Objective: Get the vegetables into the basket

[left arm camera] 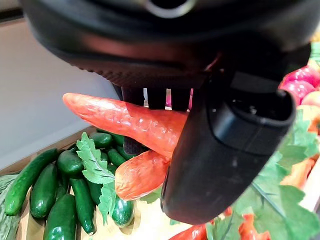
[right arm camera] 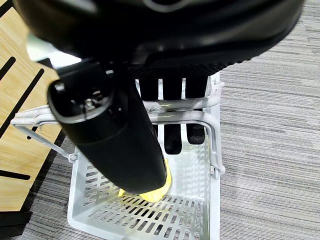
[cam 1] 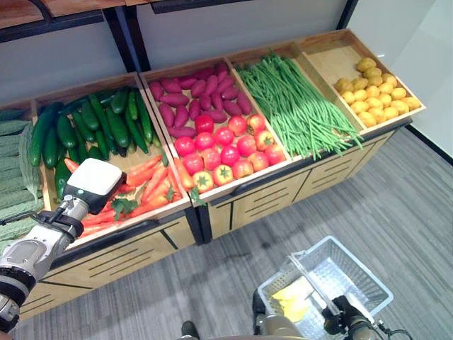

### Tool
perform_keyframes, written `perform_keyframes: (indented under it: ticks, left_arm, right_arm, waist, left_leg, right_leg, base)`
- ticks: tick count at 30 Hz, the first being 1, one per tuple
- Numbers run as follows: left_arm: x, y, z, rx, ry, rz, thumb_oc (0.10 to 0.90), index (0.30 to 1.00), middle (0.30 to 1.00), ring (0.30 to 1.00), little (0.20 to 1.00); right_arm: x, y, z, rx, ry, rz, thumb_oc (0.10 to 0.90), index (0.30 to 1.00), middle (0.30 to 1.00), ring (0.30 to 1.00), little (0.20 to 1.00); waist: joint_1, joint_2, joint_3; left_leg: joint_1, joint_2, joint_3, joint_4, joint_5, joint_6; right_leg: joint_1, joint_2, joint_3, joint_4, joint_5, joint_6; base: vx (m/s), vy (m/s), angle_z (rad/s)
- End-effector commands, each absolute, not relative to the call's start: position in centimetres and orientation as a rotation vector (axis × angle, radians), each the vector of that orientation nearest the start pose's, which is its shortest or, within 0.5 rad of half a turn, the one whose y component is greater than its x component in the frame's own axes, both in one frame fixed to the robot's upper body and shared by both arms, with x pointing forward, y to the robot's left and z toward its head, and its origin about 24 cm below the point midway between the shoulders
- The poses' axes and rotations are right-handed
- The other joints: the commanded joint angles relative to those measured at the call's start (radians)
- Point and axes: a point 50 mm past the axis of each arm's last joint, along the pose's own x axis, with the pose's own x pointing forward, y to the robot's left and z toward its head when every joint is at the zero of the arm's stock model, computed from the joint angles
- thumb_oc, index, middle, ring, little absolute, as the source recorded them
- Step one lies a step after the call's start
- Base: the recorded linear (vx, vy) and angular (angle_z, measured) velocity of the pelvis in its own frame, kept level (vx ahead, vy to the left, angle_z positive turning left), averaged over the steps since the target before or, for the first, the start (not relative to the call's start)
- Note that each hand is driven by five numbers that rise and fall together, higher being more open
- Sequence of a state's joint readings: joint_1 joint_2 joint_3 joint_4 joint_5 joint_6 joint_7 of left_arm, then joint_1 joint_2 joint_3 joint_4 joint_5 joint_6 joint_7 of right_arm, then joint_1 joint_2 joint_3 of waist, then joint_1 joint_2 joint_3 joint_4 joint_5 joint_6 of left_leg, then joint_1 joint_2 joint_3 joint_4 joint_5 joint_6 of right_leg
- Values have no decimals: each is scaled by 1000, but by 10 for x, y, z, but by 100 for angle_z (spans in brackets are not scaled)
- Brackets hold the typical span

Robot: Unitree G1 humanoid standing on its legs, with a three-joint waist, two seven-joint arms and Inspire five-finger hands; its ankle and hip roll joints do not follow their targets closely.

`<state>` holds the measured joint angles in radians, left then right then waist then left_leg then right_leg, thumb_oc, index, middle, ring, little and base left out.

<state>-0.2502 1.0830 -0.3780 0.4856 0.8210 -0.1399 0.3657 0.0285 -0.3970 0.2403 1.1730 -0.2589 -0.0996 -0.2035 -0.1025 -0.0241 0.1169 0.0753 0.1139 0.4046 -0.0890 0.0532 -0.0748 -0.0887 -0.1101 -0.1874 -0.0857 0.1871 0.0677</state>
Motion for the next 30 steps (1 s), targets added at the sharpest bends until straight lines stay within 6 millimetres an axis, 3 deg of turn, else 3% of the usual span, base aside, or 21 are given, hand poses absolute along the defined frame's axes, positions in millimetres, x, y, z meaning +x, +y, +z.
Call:
perform_keyframes:
  ticks: [1,9,12,18,21,22,23,25,27,30]
  left_arm:
    - [283,350,168,1863,-251,291,400,300,300,300,300]
    - [282,326,171,1854,-357,184,400,300,300,300,300]
    - [286,310,176,1856,-430,119,400,300,300,300,300]
    - [288,296,184,1873,-505,78,400,300,300,300,300]
    - [289,294,189,1894,-522,72,400,300,300,300,300]
    - [287,295,195,1901,-534,80,400,300,300,300,300]
    - [285,296,196,1900,-534,79,400,300,300,300,300]
    - [283,296,199,1903,-537,82,400,300,300,300,300]
    - [279,301,200,1915,-516,84,400,300,300,300,300]
    - [277,302,199,1903,-515,91,400,300,300,300,300]
  right_arm:
    - [105,-295,-132,-826,1027,-50,400,300,300,300,300]
    - [97,-301,-133,-825,1060,-75,400,300,300,300,300]
    - [93,-305,-131,-828,1066,-79,400,300,300,300,300]
    - [89,-308,-131,-812,1079,-114,400,300,300,300,300]
    - [88,-304,-133,-803,1085,-109,400,300,300,300,300]
    - [86,-303,-134,-801,1091,-111,400,300,300,300,300]
    - [85,-303,-134,-801,1096,-112,400,300,300,300,300]
    - [84,-303,-134,-800,1098,-114,400,300,300,300,300]
    - [88,-305,-133,-807,1092,-120,400,300,300,300,300]
    - [89,-304,-133,-814,1090,-114,400,300,300,300,300]
  waist:
    - [-13,-27,-42]
    - [-15,-30,-47]
    - [-29,-34,-44]
    - [-54,-36,-25]
    - [-41,-28,-13]
    - [-18,-15,-8]
    - [-11,-8,-11]
    - [-7,-6,-10]
    - [12,-18,-19]
    - [11,-17,-27]
  left_leg:
    - [20,-7,-57,2,-36,-27]
    - [37,-27,-46,2,-49,-13]
    - [40,-53,-31,2,-56,4]
    - [18,-72,9,3,-55,21]
    - [1,-58,39,2,-47,28]
    - [-12,-41,64,4,-34,31]
    - [-6,-37,58,5,-50,26]
    - [-5,-34,68,7,-49,26]
    - [-4,-37,97,8,-42,19]
    - [-2,-34,106,7,-36,12]
  right_leg:
    - [36,-110,45,13,-16,148]
    - [44,-126,56,20,-14,159]
    - [27,-145,83,33,13,173]
    - [-41,-155,130,57,90,194]
    - [-53,-151,90,132,25,180]
    - [-40,-157,3,201,-37,157]
    - [-25,-159,-16,238,-74,160]
    - [-22,-160,-32,276,-98,155]
    - [3,-150,-73,225,-95,154]
    - [16,-135,-72,184,-99,152]
  base:
    - [0,0,0]
    - [4,53,-1]
    - [-21,112,-11]
    - [-81,77,-19]
    - [-143,35,-53]
    - [-91,44,-43]
    - [-55,43,-61]
    - [-14,-13,-67]
    - [-34,-65,-28]
    - [45,-112,-43]
